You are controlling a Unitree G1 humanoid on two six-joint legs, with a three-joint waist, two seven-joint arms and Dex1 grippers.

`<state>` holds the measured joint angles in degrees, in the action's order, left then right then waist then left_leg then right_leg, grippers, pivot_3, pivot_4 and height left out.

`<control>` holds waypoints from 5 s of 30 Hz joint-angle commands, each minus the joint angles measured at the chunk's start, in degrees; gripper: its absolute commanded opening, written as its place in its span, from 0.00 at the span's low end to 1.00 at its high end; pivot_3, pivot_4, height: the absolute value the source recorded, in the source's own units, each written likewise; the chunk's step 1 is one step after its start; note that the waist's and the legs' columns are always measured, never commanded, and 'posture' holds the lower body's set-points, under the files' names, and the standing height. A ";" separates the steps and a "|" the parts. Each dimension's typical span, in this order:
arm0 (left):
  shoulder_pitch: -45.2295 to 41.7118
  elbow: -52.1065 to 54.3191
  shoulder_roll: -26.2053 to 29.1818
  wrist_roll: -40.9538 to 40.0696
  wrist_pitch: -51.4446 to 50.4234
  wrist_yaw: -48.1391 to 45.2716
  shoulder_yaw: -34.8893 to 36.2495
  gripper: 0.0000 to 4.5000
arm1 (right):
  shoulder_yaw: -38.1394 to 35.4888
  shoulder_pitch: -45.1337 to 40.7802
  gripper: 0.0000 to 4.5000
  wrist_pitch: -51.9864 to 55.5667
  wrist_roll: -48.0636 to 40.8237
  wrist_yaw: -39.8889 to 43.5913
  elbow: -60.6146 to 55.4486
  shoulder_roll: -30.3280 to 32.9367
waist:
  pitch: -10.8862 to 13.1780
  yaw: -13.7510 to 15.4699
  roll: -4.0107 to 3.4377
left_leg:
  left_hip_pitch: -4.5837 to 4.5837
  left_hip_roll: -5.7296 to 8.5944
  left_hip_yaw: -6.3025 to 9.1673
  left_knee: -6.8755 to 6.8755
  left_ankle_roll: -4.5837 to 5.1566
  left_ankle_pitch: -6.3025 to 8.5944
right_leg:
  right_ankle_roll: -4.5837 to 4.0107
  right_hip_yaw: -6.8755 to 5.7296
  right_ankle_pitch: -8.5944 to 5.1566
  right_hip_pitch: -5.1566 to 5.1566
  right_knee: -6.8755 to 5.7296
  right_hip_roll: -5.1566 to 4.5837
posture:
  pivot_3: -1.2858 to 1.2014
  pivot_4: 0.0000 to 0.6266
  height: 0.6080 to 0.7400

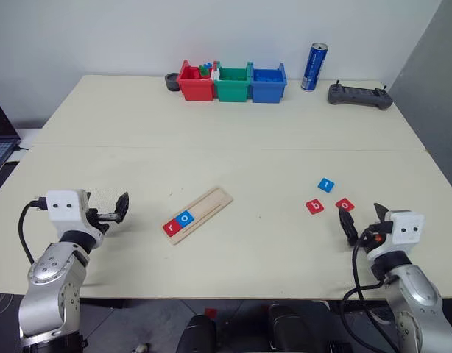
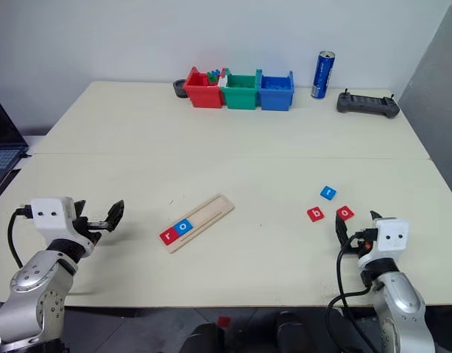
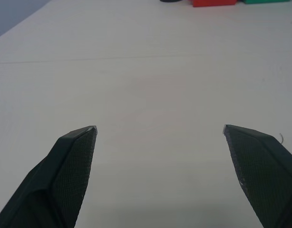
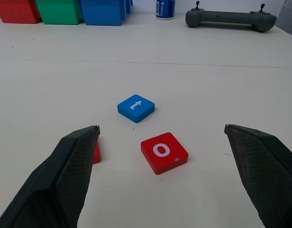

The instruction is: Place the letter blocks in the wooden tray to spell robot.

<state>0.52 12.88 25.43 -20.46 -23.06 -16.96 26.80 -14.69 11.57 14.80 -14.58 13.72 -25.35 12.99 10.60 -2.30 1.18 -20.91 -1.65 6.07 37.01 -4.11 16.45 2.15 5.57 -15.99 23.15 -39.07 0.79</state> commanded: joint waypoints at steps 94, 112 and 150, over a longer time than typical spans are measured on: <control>-7.78 3.99 26.65 3.52 -16.37 -37.30 -30.48 1.00 | 13.36 -4.86 0.99 22.02 -22.46 23.87 -25.41 28.17 | 0.00 -0.51 -0.01 | -0.02 -0.03 0.02 0.01 0.03 0.01 | 0.32 -0.02 -0.18 -0.02 0.06 0.06 | 0.52 0.24 1.00; -8.88 1.09 26.52 6.74 -5.10 -40.70 -32.37 0.76 | 10.70 -6.89 1.00 23.50 -24.80 24.28 -24.86 30.34 | 0.00 -0.36 0.00 | -0.02 -0.01 0.01 0.02 0.03 0.01 | 0.32 -0.01 -0.18 -0.02 0.06 0.05 | 0.52 0.24 1.00; -31.16 -24.17 14.87 19.98 24.61 -65.29 -49.57 0.76 | -6.52 7.54 1.00 24.64 -24.29 28.80 -25.40 39.54 | -0.09 0.60 -0.11 | 0.21 0.07 0.05 0.16 0.05 0.01 | 0.40 -0.02 -0.16 -0.66 0.15 0.05 | 0.52 0.24 1.00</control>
<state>-31.46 -10.97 41.05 -1.44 0.68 -81.03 -20.50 -21.10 19.64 39.93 -38.92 42.51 -49.83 52.69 10.51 -1.70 1.07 -20.70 -1.58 6.13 37.17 -4.06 16.47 2.55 5.55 -16.16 22.49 -38.91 0.84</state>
